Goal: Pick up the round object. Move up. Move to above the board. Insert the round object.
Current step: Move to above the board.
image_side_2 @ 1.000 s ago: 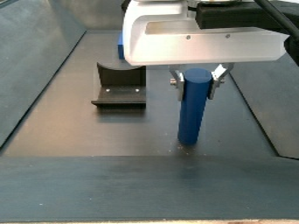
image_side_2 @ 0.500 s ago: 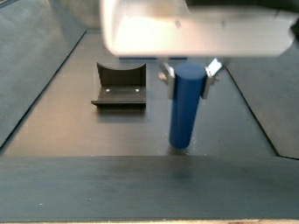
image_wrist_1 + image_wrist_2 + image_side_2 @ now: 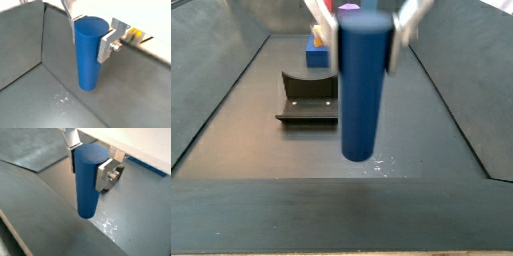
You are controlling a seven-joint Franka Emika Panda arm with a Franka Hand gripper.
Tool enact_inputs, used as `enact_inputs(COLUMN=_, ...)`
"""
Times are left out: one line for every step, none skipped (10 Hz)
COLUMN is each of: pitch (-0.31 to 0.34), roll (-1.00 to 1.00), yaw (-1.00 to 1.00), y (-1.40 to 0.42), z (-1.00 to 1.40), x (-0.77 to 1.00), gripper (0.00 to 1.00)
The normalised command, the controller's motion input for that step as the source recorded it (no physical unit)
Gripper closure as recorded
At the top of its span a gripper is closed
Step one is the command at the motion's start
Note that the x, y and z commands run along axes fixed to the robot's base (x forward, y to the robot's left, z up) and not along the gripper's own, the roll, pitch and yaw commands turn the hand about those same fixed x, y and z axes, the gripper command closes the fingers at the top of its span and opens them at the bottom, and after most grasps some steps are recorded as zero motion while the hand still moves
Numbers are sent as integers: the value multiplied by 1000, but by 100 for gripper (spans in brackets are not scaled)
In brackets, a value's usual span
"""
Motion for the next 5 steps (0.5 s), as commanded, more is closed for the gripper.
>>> enact_inputs(pitch=123, roll=-169, yaw=-50, y=917, z=934, x=653, gripper=100)
enact_inputs(pitch=136, roll=-174, yaw=-53, y=794, z=617, x=553, gripper=100)
enact_inputs(pitch=142, roll=-176, yaw=-54, y=740, z=468, x=511, gripper=100)
enact_inputs(pitch=152, roll=-180, yaw=-54, y=613, z=109, x=424, gripper=100)
enact_inputs(pitch=148, roll=-183, yaw=-53, y=570, z=28, x=405, gripper=100)
